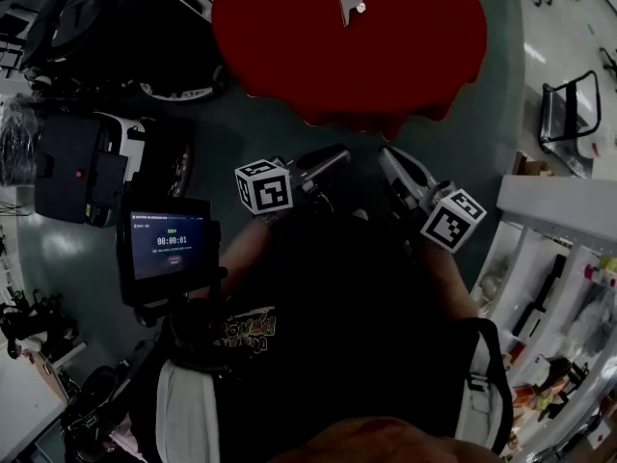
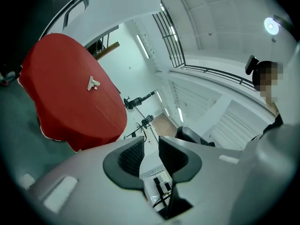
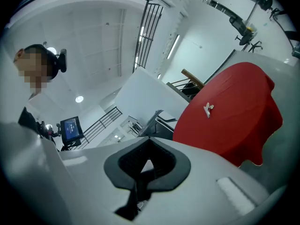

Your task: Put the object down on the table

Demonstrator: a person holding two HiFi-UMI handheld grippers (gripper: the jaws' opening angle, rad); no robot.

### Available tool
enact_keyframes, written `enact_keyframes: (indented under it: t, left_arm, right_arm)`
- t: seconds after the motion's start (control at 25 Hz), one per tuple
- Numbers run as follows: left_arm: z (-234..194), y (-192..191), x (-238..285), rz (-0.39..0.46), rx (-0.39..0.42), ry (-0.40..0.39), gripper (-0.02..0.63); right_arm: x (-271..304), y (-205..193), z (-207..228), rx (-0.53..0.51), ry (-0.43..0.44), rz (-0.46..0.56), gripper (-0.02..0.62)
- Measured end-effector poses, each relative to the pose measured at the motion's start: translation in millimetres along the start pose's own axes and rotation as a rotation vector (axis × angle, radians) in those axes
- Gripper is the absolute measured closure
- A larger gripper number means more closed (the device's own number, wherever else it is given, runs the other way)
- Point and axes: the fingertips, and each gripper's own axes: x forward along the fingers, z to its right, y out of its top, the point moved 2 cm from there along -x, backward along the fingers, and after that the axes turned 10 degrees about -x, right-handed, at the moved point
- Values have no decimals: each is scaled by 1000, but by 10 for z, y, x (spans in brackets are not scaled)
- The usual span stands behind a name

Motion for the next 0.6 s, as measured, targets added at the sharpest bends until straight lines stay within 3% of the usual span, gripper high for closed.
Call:
enact_keyframes:
  t: [0.36, 0.48, 0.6]
  left_arm:
    - [-519, 998, -469, 48, -48, -30, 497]
    - [-680, 1115, -553, 71, -23, -5, 497]
    - [-849, 1175, -692, 115, -45, 25, 494]
  right_arm:
    - [1041, 90, 184, -19, -114, -19, 589]
    - [1229, 76, 366, -7, -108, -41, 553]
    - [1338, 24, 748, 34, -181, -69, 551]
